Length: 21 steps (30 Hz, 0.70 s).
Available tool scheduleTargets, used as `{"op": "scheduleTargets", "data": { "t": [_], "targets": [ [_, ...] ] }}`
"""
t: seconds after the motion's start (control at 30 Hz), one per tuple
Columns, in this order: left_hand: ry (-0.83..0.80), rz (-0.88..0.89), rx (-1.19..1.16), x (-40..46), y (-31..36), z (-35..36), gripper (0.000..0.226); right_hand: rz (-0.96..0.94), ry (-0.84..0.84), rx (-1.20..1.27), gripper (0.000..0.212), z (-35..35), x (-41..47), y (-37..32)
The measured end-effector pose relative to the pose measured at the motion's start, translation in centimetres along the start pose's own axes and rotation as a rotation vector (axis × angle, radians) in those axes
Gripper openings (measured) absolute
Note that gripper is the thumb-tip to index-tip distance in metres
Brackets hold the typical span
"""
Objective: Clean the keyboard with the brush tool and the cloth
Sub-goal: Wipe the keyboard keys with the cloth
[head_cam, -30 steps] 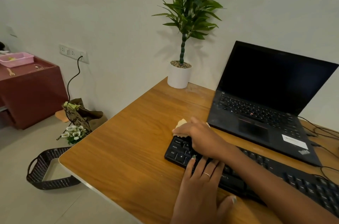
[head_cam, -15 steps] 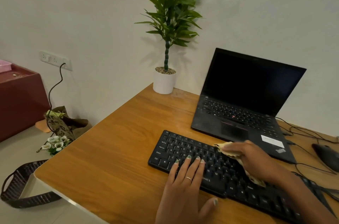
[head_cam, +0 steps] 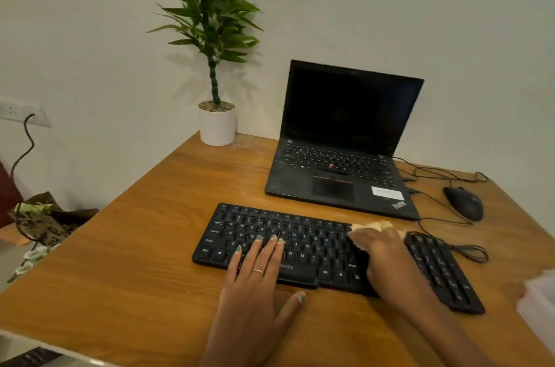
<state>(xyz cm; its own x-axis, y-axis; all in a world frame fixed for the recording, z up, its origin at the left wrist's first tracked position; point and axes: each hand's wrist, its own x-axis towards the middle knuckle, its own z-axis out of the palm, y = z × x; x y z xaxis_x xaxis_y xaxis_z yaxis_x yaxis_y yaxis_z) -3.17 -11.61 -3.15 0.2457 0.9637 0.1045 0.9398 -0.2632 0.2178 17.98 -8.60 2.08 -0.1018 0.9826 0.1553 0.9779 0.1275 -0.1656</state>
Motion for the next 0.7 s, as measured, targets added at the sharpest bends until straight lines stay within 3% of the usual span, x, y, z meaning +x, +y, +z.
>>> {"op": "scheduleTargets", "data": {
  "t": [0.17, 0.23, 0.33, 0.4, 0.57, 0.63, 0.7],
  "targets": [
    [-0.066, -0.066, 0.022, -0.2, -0.2, 0.1, 0.086, -0.156, 0.081, 0.128, 0.053, 1.4, -1.8, -3.6],
    [-0.020, -0.049, 0.041, -0.4, -0.5, 0.7, 0.078, -0.191, 0.071, 0.205, 0.058, 1.8, -2.3, -3.3],
    [-0.033, -0.028, 0.063, -0.4, -0.6, 0.8, 0.076, -0.094, 0.097, 0.472, 0.063, 0.6, -3.1, -2.6],
    [0.001, -0.009, 0.064, -0.4, -0.8, 1.1, 0.076, -0.025, 0.204, 0.590, 0.069, -0.2, -3.6, -1.9],
    [0.010, -0.018, 0.021, -0.5, -0.6, 0.1, 0.084, -0.026, 0.373, 0.615, 0.081, -1.5, -5.2, 0.0],
    [0.079, 0.014, 0.010, -0.3, -0.9, 0.4, 0.088, -0.104, 0.370, 0.582, 0.072, -1.0, -6.5, 0.7],
    [0.047, 0.008, -0.018, -0.4, -1.2, 0.2, 0.083, -0.152, 0.311, 0.448, 0.062, 0.0, -7.9, 1.1]
  ]
}}
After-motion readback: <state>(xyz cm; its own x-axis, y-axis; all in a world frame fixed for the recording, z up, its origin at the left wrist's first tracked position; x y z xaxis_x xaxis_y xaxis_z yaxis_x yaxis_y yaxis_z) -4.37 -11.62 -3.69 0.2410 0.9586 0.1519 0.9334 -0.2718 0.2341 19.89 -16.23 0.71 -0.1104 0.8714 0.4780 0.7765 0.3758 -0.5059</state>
